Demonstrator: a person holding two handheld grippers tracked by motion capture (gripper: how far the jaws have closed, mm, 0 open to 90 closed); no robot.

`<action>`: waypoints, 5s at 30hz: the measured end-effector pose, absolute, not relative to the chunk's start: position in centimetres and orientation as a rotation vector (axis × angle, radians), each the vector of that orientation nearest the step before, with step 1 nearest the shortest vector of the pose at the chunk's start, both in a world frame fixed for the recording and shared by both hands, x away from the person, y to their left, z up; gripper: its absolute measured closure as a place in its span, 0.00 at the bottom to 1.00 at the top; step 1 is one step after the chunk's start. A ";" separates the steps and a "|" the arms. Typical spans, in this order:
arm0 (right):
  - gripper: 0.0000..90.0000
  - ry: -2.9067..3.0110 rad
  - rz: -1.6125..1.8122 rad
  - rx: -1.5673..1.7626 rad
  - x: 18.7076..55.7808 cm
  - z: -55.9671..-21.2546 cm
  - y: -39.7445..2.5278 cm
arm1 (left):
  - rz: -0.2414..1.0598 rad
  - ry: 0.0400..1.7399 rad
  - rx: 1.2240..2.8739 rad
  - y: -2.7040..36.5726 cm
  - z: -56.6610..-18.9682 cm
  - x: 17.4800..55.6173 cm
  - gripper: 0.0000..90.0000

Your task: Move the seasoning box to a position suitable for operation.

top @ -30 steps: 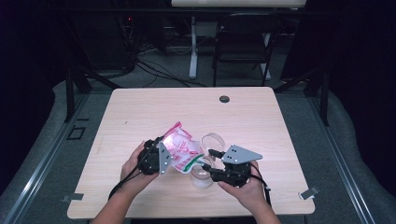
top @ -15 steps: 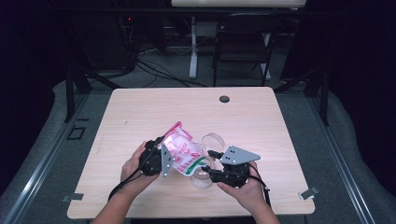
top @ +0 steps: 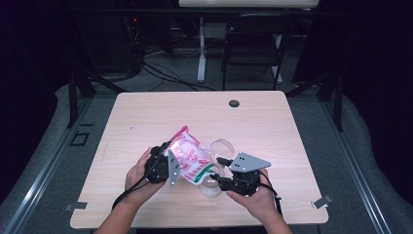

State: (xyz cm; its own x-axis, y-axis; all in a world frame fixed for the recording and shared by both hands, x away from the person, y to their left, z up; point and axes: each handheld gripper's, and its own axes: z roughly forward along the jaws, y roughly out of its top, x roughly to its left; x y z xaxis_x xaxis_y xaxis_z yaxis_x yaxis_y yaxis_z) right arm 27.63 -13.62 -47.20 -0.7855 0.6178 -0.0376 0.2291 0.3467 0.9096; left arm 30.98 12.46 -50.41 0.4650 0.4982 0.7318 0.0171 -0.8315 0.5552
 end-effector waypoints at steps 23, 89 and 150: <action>0.55 2.248 1.414 0.746 27.7 -47.3 -13.7 | 1.426 0.404 2.228 12.5 -50.3 30.7 0.64; 0.58 2.241 1.435 0.658 27.1 -46.7 -13.4 | 1.625 0.261 2.312 11.4 -48.3 30.8 0.66; 1.00 2.349 1.302 0.563 26.8 -47.3 -12.4 | 1.730 0.168 2.278 10.9 -49.9 30.0 0.69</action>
State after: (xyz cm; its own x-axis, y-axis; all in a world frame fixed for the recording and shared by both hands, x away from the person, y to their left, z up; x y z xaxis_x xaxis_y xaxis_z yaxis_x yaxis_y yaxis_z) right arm 26.79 -12.40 -47.35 -0.8410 0.5215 -0.1444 0.1538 0.4863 0.8602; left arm 30.00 10.87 -49.95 0.2776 0.2561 0.9259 -0.0734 -0.9553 0.2863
